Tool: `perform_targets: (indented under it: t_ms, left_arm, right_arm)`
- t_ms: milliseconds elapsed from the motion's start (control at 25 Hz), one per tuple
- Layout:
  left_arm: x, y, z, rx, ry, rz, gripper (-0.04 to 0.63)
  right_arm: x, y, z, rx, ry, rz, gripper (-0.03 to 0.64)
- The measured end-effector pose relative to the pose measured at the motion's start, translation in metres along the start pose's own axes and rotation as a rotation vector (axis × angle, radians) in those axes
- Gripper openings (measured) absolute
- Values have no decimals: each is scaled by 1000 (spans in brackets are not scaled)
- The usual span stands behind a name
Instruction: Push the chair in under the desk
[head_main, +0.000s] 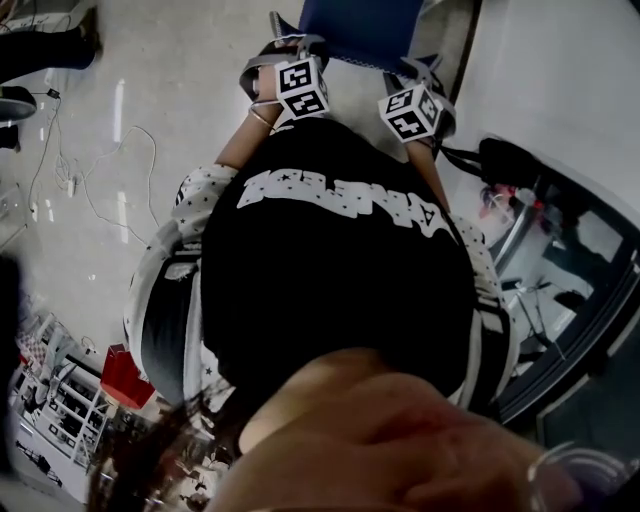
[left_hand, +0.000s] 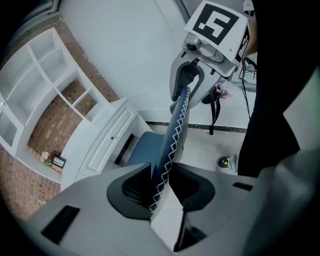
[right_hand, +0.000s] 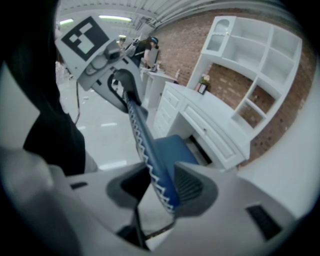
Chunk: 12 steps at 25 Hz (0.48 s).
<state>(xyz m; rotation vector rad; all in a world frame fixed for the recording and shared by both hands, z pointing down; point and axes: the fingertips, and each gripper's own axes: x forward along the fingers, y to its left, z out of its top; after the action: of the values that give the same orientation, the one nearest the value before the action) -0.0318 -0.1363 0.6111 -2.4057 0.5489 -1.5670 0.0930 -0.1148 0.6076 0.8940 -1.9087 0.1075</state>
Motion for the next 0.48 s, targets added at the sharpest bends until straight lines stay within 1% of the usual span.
perform_targets:
  t_ms: [120,480]
  left_arm:
    - [1,7,2,14,-5,12,141]
    - [6,9,15,46,-37,-6,140]
  right_arm:
    - [0,-5,0,1,6,-11,160]
    - [0,-16,-6,21,33,-36,160]
